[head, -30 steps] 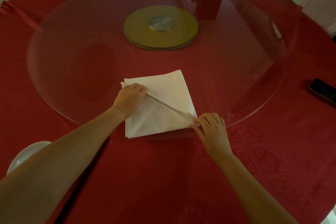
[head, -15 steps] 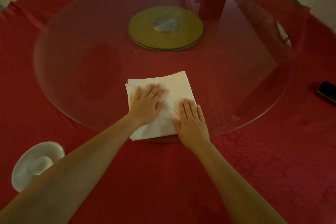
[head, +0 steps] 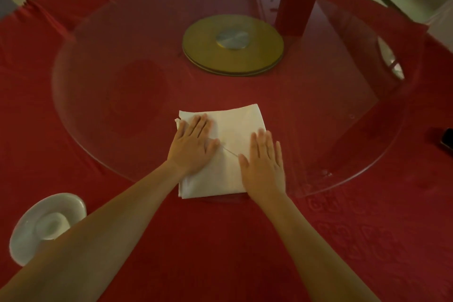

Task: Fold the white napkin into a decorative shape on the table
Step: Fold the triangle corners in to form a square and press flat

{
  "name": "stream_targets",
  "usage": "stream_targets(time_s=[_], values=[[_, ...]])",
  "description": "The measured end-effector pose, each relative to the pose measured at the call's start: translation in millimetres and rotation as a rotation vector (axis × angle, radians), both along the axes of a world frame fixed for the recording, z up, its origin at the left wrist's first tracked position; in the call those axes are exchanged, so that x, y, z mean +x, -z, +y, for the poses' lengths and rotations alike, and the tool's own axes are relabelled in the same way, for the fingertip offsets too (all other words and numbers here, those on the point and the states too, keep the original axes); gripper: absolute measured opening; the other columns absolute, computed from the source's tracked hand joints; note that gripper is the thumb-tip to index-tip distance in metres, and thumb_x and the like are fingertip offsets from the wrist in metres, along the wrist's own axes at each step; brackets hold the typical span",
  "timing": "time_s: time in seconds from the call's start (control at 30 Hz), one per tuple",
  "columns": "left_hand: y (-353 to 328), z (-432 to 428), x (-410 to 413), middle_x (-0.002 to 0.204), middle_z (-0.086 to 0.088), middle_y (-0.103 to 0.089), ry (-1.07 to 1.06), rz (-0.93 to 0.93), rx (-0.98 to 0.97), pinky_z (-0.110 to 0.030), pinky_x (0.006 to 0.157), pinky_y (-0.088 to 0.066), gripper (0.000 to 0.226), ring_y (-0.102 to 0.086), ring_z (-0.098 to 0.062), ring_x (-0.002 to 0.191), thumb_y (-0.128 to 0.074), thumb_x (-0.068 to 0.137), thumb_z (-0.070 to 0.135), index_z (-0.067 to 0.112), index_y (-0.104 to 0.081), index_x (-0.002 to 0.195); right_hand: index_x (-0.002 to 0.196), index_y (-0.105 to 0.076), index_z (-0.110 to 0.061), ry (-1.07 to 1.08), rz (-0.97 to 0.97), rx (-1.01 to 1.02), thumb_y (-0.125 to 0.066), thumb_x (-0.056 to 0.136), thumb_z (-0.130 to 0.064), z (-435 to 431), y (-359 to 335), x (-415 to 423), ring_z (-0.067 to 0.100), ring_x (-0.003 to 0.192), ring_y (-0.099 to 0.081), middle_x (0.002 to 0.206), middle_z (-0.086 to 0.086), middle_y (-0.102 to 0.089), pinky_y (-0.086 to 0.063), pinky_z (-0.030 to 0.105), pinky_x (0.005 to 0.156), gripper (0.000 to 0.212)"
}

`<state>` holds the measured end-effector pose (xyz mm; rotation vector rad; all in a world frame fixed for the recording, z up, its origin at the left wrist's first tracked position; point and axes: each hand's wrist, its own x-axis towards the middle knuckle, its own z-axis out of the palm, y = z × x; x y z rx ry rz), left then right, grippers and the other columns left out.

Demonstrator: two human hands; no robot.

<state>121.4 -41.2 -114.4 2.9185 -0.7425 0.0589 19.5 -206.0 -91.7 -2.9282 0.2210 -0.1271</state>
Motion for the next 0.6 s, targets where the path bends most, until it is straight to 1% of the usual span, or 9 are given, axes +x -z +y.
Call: stream_targets(time_s=[0.07,0.1,0.17,0.27,0.37,0.47,0.53,0.6], values=[[1.0,1.2,-1.0,0.157,-0.008,-0.014,0.007,-0.022,0.01,-0.046,0.117,0.001,0.063,-0.004,-0.021,0.145,-0.021,0.095,0.048,0.011,-0.012,0.146,0.146,-0.002,-0.011,-0.168,0.029,0.019,-0.023,0.099,-0.036,9.8,0.9,32.8,0.022,0.144,0.007,0.158,0.009,0.002,0.01,0.038,0.114,0.058],[1.1,1.3,-1.7,0.157,-0.007,-0.014,0.004,-0.022,0.014,-0.045,0.117,0.001,0.063,-0.004,-0.021,0.145,-0.02,0.095,0.048,0.011,-0.011,0.146,0.146,-0.003,-0.012,-0.236,0.065,0.009,-0.022,0.099,-0.037,10.8,2.9,47.7,0.021,0.144,0.006,0.158,0.008,0.002,0.007,0.039,0.116,0.057],[0.8,0.4,-2.4,0.157,-0.007,-0.014,-0.016,-0.008,0.008,-0.044,0.117,0.002,0.065,-0.004,-0.02,0.145,-0.02,0.094,0.05,0.011,-0.013,0.146,0.147,-0.005,-0.013,-0.282,0.113,-0.039,-0.02,0.098,-0.041,1.9,8.1,69.8,0.019,0.145,0.004,0.158,0.005,-0.002,0.001,0.04,0.118,0.058],[2.0,-1.7,-2.9,0.157,-0.005,-0.013,-0.026,0.023,-0.005,-0.043,0.118,0.002,0.067,-0.002,-0.017,0.145,-0.018,0.093,0.052,0.012,-0.012,0.146,0.147,-0.007,-0.014,-0.235,0.114,-0.073,-0.019,0.096,-0.047,-23.4,15.6,85.4,0.017,0.145,0.0,0.158,0.002,-0.005,0.0,0.04,0.118,0.062],[2.9,-0.8,-1.8,0.158,-0.004,-0.011,-0.026,0.017,-0.003,-0.043,0.119,0.002,0.068,-0.001,-0.017,0.145,-0.018,0.093,0.052,0.012,-0.012,0.147,0.147,-0.001,-0.016,-0.188,0.145,-0.102,-0.013,0.094,-0.051,-45.8,18.1,91.6,0.016,0.145,0.002,0.158,0.0,0.0,0.005,0.041,0.116,0.064],[1.6,0.2,-2.3,0.158,-0.004,-0.01,-0.025,0.024,0.0,-0.044,0.119,0.001,0.069,-0.001,-0.017,0.145,-0.016,0.092,0.053,0.012,-0.011,0.147,0.147,0.002,-0.017,-0.121,0.166,-0.091,-0.011,0.093,-0.054,-58.8,16.9,92.3,0.017,0.145,0.005,0.158,0.001,0.003,0.008,0.043,0.117,0.067],[0.7,-0.5,-2.7,0.158,-0.004,-0.009,-0.019,0.037,0.002,-0.045,0.119,0.001,0.069,0.001,-0.017,0.145,-0.014,0.091,0.054,0.013,-0.01,0.147,0.147,0.0,-0.016,-0.081,0.15,-0.091,-0.012,0.094,-0.051,-58.6,16.1,90.6,0.018,0.145,0.005,0.158,0.003,-0.001,0.009,0.044,0.116,0.065],[0.3,-1.3,-2.7,0.158,-0.004,-0.007,-0.021,0.044,0.004,-0.045,0.119,0.002,0.069,0.002,-0.017,0.145,-0.014,0.091,0.054,0.013,-0.009,0.147,0.147,-0.006,-0.013,-0.013,0.092,-0.105,-0.017,0.096,-0.045,-54.8,13.7,90.0,0.021,0.145,0.002,0.158,0.006,-0.009,0.007,0.045,0.116,0.06]])
